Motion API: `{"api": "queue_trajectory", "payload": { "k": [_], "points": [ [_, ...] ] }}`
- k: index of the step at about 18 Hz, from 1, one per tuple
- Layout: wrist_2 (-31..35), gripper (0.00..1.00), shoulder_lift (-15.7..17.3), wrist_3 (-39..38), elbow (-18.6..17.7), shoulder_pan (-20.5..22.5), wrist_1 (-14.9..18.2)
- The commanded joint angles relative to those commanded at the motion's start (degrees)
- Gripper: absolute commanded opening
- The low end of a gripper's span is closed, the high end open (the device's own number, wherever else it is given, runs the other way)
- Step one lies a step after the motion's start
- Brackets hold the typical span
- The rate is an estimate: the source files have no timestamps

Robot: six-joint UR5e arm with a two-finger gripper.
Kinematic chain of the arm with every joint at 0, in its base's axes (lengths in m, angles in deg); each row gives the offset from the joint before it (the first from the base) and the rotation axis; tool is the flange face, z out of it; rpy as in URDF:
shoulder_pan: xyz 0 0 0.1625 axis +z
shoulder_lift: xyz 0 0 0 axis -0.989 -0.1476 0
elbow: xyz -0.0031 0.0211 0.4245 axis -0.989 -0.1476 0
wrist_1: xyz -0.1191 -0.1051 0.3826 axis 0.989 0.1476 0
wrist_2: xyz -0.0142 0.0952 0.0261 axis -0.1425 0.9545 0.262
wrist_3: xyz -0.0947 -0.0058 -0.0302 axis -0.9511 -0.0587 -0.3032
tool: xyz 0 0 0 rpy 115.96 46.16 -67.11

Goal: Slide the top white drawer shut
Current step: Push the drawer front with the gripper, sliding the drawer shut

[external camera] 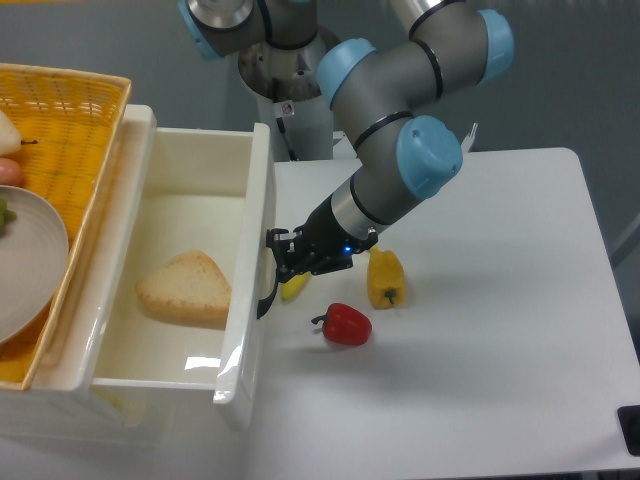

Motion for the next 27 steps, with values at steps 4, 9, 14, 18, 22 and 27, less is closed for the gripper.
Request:
{"api": "queue_trajectory", "payload": {
  "k": [4, 9, 14, 18, 22, 27],
  "points": [
    [0.00, 0.00, 0.70, -0.79, 0.00, -1.23, 0.00],
    [0.09, 0.00, 0.70, -1.58, 0.00, -2.46, -0.18],
    [0.09, 0.00, 0.70, -1.94, 0.00, -3.96, -0.35],
    [0.09, 0.00, 0.53, -3.17, 0.09, -5.28, -0.62],
    [0.09, 0.00, 0.44, -3.87, 0.09, -6.77, -0.70],
    [0.09, 0.00, 0.26, -4.05, 0.18, -8.09, -0.70]
  ]
}}
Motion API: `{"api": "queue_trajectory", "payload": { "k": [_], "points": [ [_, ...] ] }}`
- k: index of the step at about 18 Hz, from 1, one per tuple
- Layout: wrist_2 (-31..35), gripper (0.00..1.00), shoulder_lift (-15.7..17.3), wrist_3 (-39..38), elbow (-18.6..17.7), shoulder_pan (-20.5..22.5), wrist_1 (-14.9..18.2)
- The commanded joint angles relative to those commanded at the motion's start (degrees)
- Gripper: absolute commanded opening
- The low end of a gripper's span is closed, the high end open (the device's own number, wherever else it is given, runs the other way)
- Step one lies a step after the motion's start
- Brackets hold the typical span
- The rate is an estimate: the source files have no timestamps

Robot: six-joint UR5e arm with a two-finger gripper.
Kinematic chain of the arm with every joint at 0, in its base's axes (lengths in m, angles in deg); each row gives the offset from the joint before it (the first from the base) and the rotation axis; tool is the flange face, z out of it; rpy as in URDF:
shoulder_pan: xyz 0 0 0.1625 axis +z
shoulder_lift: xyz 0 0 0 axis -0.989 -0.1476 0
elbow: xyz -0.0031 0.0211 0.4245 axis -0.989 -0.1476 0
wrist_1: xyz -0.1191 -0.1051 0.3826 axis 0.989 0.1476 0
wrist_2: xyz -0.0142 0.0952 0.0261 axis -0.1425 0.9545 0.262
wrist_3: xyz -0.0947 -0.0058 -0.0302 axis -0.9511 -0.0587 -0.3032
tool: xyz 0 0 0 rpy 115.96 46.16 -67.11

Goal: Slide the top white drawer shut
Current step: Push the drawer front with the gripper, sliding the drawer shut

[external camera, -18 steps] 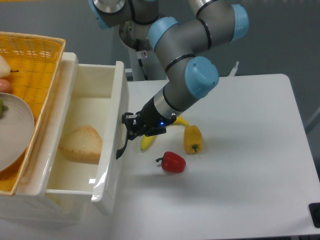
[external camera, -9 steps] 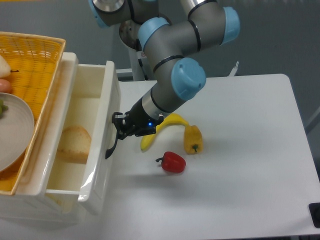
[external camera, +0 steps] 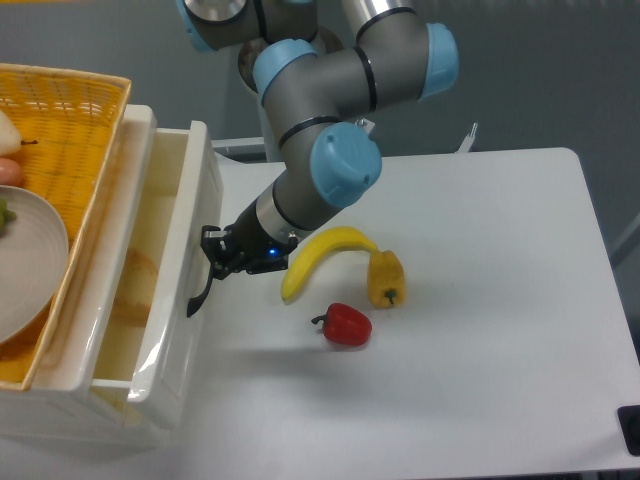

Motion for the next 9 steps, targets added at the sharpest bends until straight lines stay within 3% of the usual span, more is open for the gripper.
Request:
{"api": "queue_trajectory", "payload": {
  "k": [9],
  "points": [
    [-0.09, 0.00, -0.35, -2.55, 0.00, -2.64, -3.25]
  ]
}}
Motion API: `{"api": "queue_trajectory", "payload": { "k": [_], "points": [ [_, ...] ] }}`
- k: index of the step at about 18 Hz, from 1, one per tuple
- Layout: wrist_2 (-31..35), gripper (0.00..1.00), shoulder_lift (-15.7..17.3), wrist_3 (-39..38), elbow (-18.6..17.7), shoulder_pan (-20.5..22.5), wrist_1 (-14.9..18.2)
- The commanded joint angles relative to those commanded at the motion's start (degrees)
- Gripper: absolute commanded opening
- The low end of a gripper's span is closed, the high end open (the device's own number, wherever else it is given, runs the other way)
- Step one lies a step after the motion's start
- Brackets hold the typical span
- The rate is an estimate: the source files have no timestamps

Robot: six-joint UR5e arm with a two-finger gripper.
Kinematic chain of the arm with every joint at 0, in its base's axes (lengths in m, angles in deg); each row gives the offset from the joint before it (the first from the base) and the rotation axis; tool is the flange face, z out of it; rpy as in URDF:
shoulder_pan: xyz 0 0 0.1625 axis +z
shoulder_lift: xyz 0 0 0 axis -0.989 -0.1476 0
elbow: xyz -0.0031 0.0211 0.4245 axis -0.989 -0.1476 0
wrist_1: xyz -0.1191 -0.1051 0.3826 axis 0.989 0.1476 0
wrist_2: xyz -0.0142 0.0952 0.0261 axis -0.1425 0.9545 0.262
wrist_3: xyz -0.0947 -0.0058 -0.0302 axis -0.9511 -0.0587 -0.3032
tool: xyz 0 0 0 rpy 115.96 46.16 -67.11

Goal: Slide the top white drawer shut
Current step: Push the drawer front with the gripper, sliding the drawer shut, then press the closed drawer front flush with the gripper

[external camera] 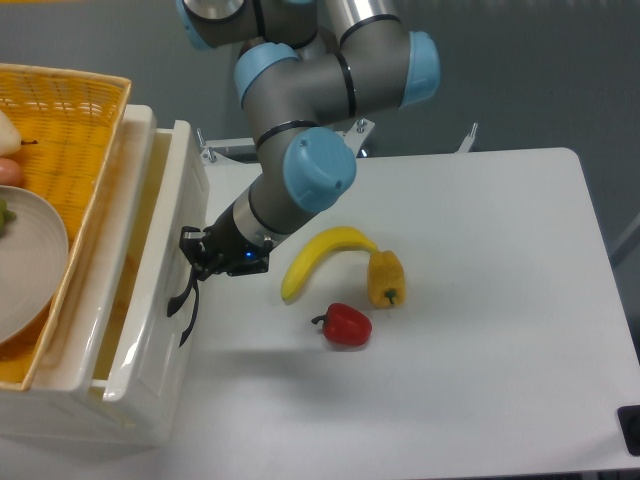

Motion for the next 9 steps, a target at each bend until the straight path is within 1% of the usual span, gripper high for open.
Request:
{"api": "queue_trajectory", "payload": {
  "k": [4, 9],
  "points": [
    [0.00, 0.00, 0.00, 0.09, 0.00, -0.18, 0.00],
    [0.00, 0.00, 0.00, 0.00, 0.09, -1.58, -0.09]
  ]
}}
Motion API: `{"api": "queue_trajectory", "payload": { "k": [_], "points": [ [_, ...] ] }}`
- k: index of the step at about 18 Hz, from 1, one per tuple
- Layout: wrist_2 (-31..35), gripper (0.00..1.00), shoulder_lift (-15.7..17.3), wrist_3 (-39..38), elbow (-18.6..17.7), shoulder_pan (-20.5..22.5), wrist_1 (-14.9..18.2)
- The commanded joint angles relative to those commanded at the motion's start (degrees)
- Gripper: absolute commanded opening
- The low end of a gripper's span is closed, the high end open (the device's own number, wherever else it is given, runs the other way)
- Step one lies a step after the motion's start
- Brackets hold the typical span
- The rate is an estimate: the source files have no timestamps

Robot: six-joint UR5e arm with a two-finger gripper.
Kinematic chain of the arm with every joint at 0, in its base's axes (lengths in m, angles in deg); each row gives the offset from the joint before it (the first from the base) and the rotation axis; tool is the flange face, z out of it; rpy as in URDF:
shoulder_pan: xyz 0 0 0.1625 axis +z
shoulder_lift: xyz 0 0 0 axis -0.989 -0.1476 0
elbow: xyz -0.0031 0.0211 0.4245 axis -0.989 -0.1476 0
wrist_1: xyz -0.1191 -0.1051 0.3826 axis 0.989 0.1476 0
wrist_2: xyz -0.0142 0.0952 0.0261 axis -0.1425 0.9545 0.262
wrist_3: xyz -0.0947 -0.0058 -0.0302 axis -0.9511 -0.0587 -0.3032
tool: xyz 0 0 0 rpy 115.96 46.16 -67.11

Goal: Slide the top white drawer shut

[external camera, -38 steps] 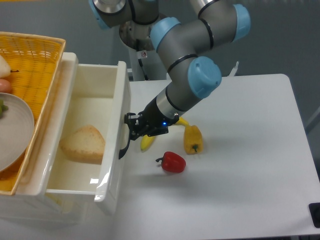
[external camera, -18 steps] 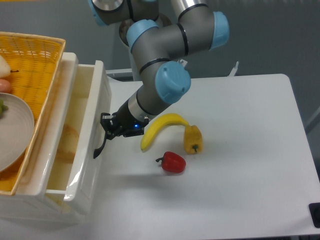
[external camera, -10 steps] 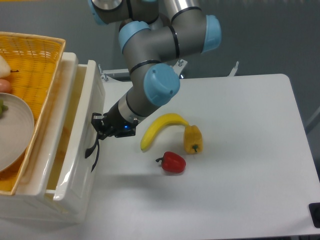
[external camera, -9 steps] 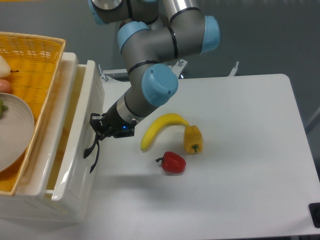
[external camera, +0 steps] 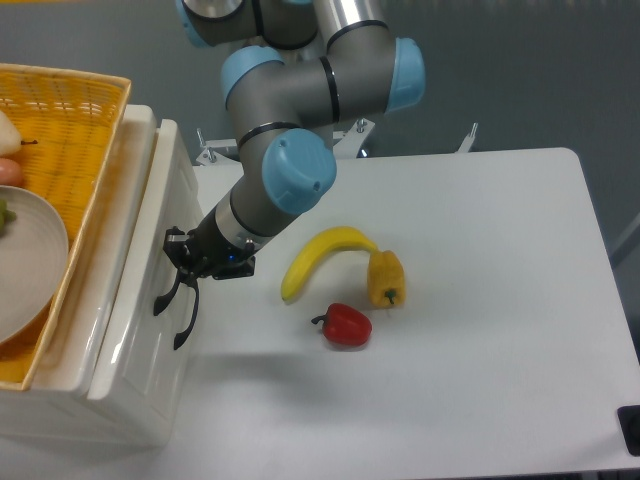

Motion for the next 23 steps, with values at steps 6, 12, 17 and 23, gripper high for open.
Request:
{"api": "queue_trajectory", "payload": {
  "k": [6, 12, 17, 23],
  "points": [
    [0.00, 0.00, -0.17, -0.79, 0.44, -0.79, -0.87],
    [0.53, 0.11, -0.44, -1.49, 0.44, -0.09, -2.02],
    [1.32, 0.15, -0.35, -0.70, 0.44, 4.29, -2.20],
    [5.61, 0.17, -0.88, 5.17, 0.79, 12.55, -2.98]
  ]
}}
